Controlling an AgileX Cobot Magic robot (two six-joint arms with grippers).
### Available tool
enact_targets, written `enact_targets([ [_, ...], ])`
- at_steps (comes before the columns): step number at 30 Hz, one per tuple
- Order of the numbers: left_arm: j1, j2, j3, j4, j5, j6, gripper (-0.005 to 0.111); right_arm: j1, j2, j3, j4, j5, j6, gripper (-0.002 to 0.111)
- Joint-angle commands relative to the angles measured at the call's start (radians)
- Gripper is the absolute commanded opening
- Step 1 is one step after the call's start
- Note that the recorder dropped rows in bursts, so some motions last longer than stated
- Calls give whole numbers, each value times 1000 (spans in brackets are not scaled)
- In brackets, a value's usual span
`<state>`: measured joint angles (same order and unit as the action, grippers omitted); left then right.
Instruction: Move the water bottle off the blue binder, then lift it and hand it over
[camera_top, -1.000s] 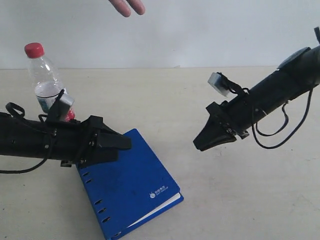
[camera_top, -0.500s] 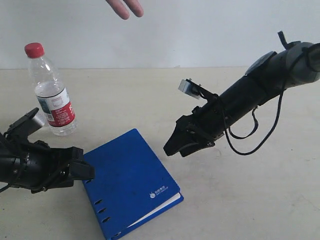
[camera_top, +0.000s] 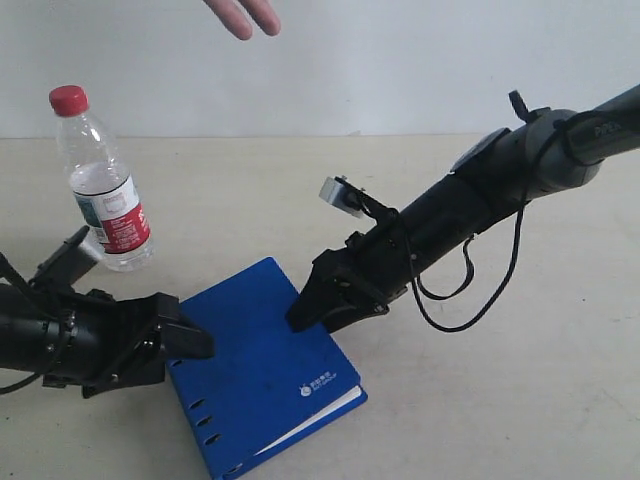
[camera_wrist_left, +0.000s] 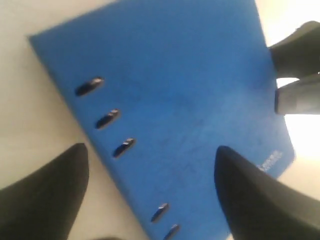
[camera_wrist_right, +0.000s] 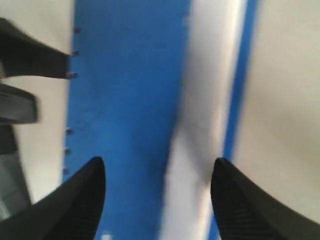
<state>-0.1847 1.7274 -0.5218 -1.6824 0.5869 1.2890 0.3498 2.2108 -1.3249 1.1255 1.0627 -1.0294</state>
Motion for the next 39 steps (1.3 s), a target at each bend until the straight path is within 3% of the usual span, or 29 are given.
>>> enact_targets([
  [1, 1, 82, -4, -62, 166, 85, 67, 10, -2, -1, 67, 115, -68, 56],
  [10, 1, 153, -11, -62, 232, 106, 67, 10, 22, -1, 163, 158, -64, 53],
  [12, 1, 153, -19, -62, 265, 111, 67, 8, 22, -1, 159, 158, -87, 40],
  [15, 1, 153, -35, -62, 305, 111, 67, 0, 22, -1, 141, 89, -89, 1],
  [22, 1, 153, -55, -62, 277, 168, 67, -71, 22, -1, 141, -149, 58, 0],
  [25, 1, 154, -67, -62, 270, 146, 67, -139, 22, -1, 141, -80, 129, 0],
  [29, 1, 163, -113, -62, 270, 144, 67, -214, 22, -1, 132, 156, 158, 0],
  [34, 1, 241, -215, -62, 339, 108, 67, -231, 4, 11, 32, 158, 193, 0],
  [39, 1, 362, -298, -62, 536, 111, 67, -228, 2, 11, 54, 158, 191, 0],
])
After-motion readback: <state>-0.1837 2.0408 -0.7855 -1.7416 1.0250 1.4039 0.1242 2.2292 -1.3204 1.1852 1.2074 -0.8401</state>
